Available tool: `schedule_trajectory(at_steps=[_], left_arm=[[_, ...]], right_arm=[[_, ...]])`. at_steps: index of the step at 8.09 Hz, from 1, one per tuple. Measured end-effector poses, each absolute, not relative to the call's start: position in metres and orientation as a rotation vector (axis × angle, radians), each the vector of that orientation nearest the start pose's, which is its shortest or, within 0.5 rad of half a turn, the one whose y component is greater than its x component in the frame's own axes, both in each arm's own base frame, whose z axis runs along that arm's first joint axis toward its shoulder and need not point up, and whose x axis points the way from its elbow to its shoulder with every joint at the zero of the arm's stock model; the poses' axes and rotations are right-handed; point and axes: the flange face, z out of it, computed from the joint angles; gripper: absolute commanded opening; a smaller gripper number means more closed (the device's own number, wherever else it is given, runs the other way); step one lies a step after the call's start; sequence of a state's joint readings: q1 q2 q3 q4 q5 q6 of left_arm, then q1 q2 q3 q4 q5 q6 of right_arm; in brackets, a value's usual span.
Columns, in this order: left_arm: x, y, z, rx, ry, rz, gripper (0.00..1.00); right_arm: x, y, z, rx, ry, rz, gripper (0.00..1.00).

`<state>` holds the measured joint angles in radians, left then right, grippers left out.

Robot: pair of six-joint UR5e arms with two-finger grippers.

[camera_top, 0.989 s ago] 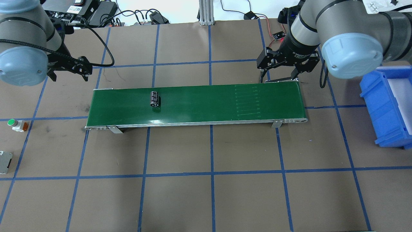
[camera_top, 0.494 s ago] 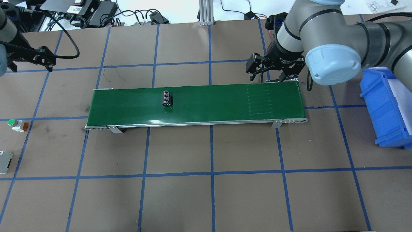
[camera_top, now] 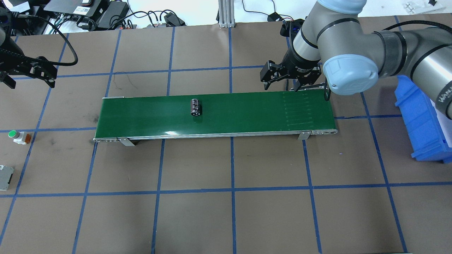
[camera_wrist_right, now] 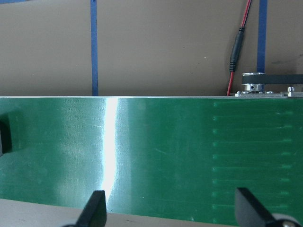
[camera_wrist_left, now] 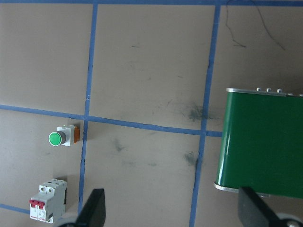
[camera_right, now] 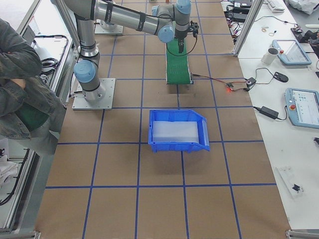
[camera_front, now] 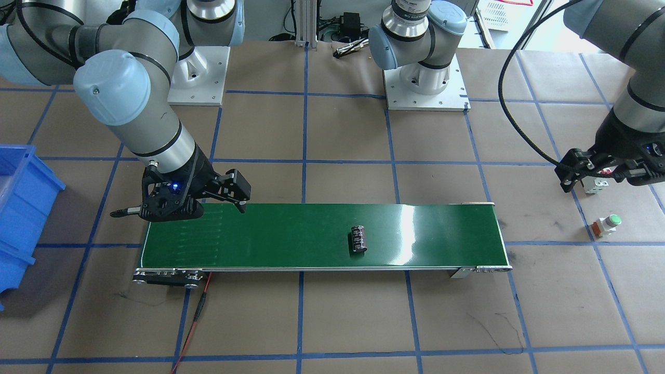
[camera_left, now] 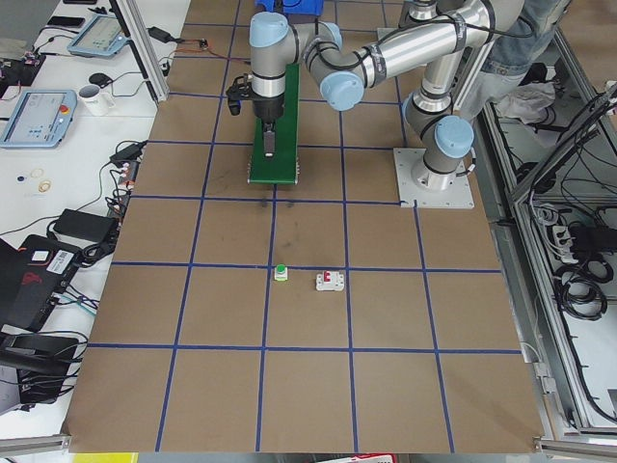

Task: Move capacitor from left to right

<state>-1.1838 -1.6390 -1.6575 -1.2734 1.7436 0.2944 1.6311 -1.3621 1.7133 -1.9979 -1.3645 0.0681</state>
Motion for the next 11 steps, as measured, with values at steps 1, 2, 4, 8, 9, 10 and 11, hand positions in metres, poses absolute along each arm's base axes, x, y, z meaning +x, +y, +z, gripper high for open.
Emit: schedule_trajectory(at_steps=[1, 2, 4, 8, 9, 10, 11], left_arm=[[0.077, -0.525, 0.451, -0.124, 2.938, -0.082, 1.0], [0.063, -0.519, 0.457, -0.095, 2.946, -0.063, 1.0], [0.026, -0.516, 0.461, -0.009, 2.943, -0.056, 1.0], [-0.02, -0.516, 0.461, 0.055, 2.889, -0.054, 1.0], [-0.03, -0.516, 0.461, 0.044, 2.889, -0.058, 1.0], [-0.041, -0.514, 0.462, 0.038, 2.89, -0.069, 1.0], [-0.048, -0.512, 0.465, 0.04, 2.891, -0.081, 1.0]], right_arm=[[0.188, -0.556, 0.347, 0.0, 2.928, -0.083, 0.91], [0.189, -0.558, 0.34, -0.001, 2.929, -0.075, 0.91], [0.189, -0.563, 0.327, -0.005, 2.929, -0.077, 0.93], [0.198, -0.557, 0.301, -0.03, 2.925, -0.123, 0.94], [0.2, -0.556, 0.298, -0.037, 2.923, -0.129, 0.94], [0.202, -0.556, 0.296, -0.041, 2.923, -0.132, 0.94], [0.203, -0.556, 0.295, -0.042, 2.922, -0.131, 0.94]])
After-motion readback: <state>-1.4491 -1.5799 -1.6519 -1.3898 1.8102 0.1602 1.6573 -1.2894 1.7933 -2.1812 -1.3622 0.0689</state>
